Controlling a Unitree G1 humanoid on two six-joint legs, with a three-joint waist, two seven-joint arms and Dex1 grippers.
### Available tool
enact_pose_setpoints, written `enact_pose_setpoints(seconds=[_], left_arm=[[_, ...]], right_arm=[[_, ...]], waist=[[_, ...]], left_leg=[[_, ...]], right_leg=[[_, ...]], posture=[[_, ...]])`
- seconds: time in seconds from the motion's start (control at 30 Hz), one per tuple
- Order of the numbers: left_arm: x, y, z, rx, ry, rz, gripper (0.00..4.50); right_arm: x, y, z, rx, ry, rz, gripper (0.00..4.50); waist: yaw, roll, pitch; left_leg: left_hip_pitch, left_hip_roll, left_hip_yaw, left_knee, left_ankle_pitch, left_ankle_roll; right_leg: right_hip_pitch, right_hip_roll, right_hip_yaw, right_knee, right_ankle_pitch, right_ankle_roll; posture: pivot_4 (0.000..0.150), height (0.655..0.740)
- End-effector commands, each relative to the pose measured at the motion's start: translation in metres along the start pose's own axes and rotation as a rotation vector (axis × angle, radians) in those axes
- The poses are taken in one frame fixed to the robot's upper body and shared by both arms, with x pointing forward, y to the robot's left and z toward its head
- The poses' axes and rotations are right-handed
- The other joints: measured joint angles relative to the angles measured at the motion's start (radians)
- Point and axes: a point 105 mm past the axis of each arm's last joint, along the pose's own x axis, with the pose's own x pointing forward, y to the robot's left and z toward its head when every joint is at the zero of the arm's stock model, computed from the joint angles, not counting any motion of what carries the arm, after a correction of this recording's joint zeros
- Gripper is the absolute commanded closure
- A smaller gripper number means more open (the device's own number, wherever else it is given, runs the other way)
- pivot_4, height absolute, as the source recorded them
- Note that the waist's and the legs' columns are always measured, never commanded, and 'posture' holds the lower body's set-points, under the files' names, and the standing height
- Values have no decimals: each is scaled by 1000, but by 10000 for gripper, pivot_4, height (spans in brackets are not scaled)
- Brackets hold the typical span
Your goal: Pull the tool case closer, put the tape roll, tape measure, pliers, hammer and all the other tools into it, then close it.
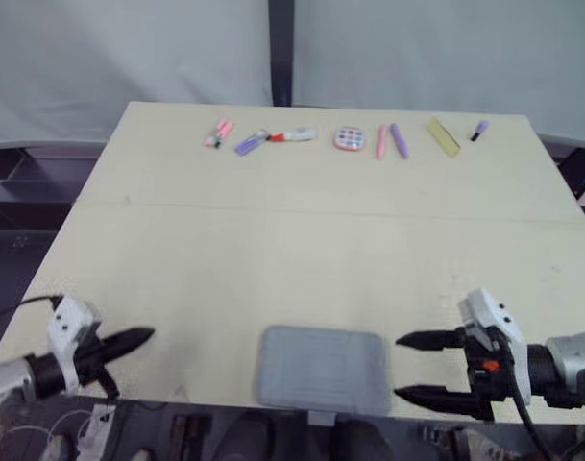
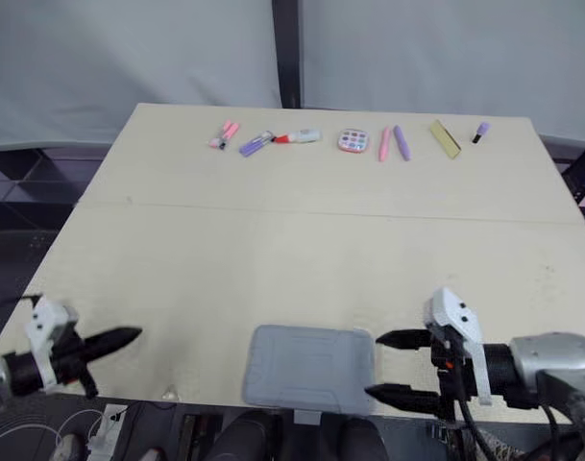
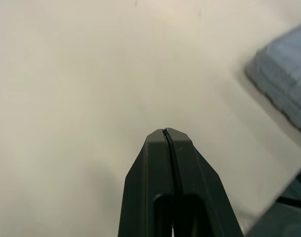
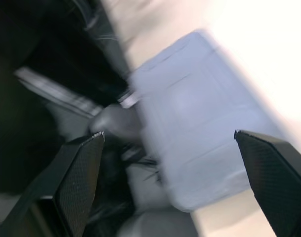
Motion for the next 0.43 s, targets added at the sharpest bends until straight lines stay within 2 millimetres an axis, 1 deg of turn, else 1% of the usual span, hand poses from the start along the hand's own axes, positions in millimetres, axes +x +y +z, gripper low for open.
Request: enact_pose_setpoints(seconds=[0.03,0.13,0.2,0.23,0.33,0.43], left_arm=[[10,-4,2,40,-29,-14,45000],[18,-4,6,74,-130,60,45000],[23,-6,3,73,-142,72,45000],[25,-7,2,75,-137,72,45000],[39,-12,-7,56,-119,93,45000],[49,-20,-6,36,-157,71,45000]], right_arm=[[-11,-20,-5,-58,-66,-156,445],[-15,-32,-20,-82,-95,-255,445],[-17,-39,-27,-84,-113,-292,445],[-17,-40,-29,-88,-119,-302,445],[-18,-50,-33,-93,-144,-352,445],[-17,-54,-34,-104,-157,-372,445]], waist=[[-8,-1,0],[-17,-1,0],[-22,-1,0],[-23,-2,1],[-22,-1,0],[-21,-1,0]], left_leg=[[0,0,0,0,0,0],[1,0,2,-2,0,1],[1,1,3,-2,0,1],[2,2,4,-1,0,0],[3,3,4,-1,1,-1],[3,3,4,-1,1,-1]], right_leg=[[0,0,0,0,0,0],[-1,1,-2,2,0,1],[-1,2,-5,2,0,1],[-1,3,-5,3,0,1],[-1,3,-4,4,0,1],[-1,3,-2,4,0,1]], posture=[[1500,7400],[1500,7400],[1500,7400],[1500,7400],[1500,7400],[1500,7400]])
